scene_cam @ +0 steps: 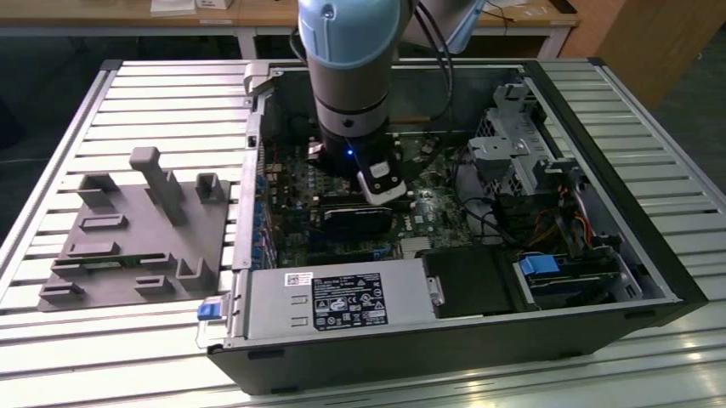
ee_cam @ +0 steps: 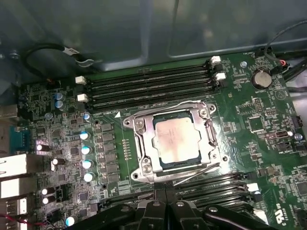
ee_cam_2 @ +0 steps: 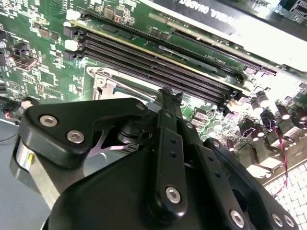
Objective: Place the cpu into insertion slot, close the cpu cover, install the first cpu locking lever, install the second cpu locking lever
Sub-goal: 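Install the second cpu locking lever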
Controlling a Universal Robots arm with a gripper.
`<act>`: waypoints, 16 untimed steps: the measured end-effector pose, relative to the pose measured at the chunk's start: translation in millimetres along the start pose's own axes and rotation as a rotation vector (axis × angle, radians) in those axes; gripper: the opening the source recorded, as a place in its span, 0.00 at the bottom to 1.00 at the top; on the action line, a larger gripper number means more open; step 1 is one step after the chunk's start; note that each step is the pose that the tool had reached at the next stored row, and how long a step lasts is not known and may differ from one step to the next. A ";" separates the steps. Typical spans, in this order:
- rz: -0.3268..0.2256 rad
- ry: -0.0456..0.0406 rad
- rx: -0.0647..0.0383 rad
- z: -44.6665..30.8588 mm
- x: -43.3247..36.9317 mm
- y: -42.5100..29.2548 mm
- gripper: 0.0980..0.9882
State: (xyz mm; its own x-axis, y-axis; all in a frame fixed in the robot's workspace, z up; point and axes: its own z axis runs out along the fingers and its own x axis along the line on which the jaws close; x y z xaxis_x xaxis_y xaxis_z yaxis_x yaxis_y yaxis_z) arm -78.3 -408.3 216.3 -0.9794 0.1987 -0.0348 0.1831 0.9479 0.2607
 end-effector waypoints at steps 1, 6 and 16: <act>0.000 0.0009 -0.005 0.6 0.3 -1.2 0.01; 0.003 0.0054 -0.028 3.7 2.6 -6.1 0.01; 0.005 0.0111 -0.059 10.7 11.7 -10.0 0.01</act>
State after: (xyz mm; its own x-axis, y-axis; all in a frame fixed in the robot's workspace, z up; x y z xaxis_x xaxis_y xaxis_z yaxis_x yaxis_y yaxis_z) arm -90.7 -412.7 203.0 -0.9794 0.2004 -0.0227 0.1830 0.9304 0.3175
